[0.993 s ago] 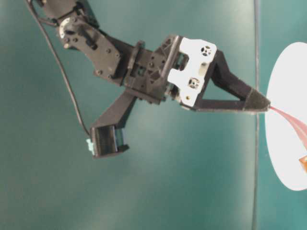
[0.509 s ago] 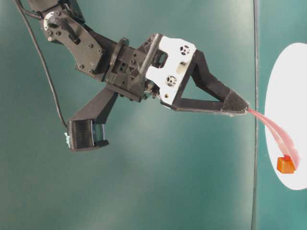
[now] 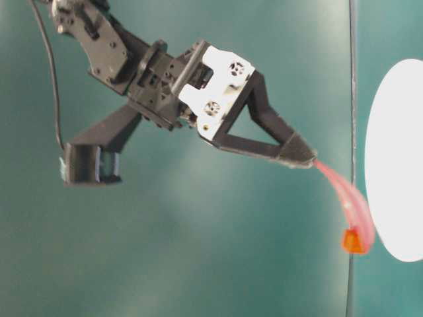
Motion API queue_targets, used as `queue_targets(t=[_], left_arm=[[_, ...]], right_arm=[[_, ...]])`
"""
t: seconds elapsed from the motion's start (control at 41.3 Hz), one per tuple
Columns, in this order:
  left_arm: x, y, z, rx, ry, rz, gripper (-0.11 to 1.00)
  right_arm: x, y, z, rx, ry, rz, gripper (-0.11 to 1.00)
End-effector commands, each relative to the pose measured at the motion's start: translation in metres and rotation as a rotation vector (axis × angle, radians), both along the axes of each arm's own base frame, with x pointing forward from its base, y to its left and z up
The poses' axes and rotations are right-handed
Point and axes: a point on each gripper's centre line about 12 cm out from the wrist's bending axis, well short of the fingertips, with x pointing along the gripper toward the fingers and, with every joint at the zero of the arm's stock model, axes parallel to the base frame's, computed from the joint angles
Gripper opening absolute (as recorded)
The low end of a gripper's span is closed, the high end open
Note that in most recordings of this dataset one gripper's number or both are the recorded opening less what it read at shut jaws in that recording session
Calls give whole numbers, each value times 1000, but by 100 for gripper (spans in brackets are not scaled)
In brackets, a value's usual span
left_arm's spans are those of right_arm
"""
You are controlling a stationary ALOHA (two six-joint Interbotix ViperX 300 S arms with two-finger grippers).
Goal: Grip the spoon and scoop the red block from the bowl with right arm.
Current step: 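Scoop under the red cube and lift the spoon upward, then hold the loaded spoon above the bowl and retract the right arm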
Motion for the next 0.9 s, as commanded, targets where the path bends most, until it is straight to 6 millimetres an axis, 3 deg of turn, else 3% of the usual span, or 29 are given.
queue_targets(t=[0.0,0.194,0.388,0.606,0.872], left_arm=[[2,0,9,-3,-26,2,0],[2,0,9,-3,-28,1,0],[2,0,9,-3,-26,2,0],[2,0,9,-3,-25,2,0],[2,0,8,-3,-22,2,0]], right_arm=[[-4,-1,25,-19,-136,-13,25],[-20,1,37,-49,-321,-32,25],[-49,7,39,-69,-454,-36,25],[-80,19,31,-63,-470,-15,25],[-93,27,17,-34,-441,-12,25]])
